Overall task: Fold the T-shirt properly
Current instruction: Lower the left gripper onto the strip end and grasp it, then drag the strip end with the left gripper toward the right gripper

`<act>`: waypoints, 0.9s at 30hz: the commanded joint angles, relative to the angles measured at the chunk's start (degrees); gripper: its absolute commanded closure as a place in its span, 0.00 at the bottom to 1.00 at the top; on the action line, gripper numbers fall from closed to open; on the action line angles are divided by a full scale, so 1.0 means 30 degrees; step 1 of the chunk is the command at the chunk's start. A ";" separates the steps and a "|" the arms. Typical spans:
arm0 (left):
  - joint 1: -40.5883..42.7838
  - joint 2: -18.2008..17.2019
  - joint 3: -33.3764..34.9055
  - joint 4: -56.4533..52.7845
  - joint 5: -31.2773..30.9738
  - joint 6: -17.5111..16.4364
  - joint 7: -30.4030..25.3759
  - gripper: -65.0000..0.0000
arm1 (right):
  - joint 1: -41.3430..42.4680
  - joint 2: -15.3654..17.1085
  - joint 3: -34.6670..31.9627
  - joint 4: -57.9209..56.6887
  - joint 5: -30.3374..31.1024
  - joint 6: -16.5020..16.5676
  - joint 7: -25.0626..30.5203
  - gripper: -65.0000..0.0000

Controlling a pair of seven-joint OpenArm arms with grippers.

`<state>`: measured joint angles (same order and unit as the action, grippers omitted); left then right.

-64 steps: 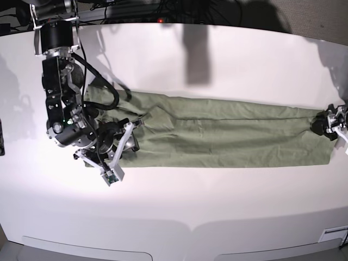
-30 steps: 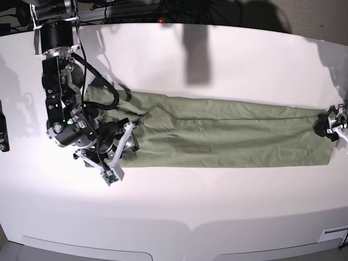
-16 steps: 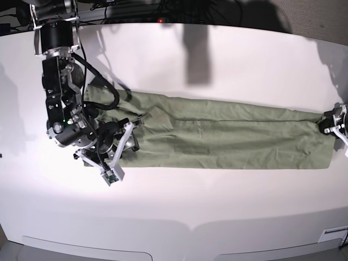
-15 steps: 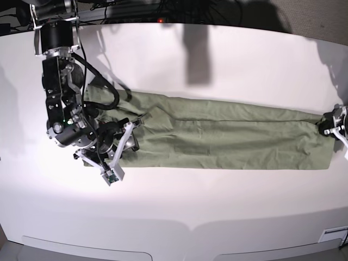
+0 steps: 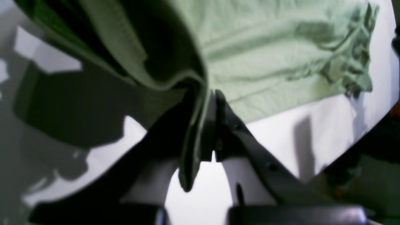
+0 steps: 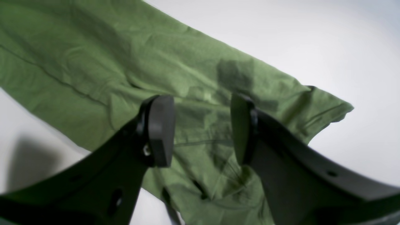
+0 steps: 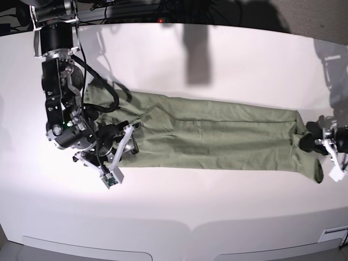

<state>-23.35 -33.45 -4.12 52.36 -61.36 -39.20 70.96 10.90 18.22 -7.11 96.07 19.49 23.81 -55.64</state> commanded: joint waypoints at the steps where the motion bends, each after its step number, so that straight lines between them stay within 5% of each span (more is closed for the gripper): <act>1: -0.0102 -0.0066 -0.0109 0.0605 -0.0430 -0.0066 0.0044 1.00 | 0.0488 0.0117 0.0124 0.0364 0.0080 -0.0168 0.0393 0.55; 13: 0.1348 0.5115 -0.0109 0.1545 -0.0036 -0.0073 -0.0459 1.00 | 0.0488 0.0117 0.0124 0.0364 0.0080 -0.0226 0.0073 0.55; 27: 0.1435 0.7140 -0.0109 0.1545 0.0481 -0.0080 -0.0743 1.00 | 0.0488 0.0117 0.0124 0.0364 0.0087 -0.0226 0.0095 0.55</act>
<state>-17.74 -11.86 -4.19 55.90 -58.30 -39.16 69.41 11.09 18.09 -7.11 96.07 19.51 23.20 -56.49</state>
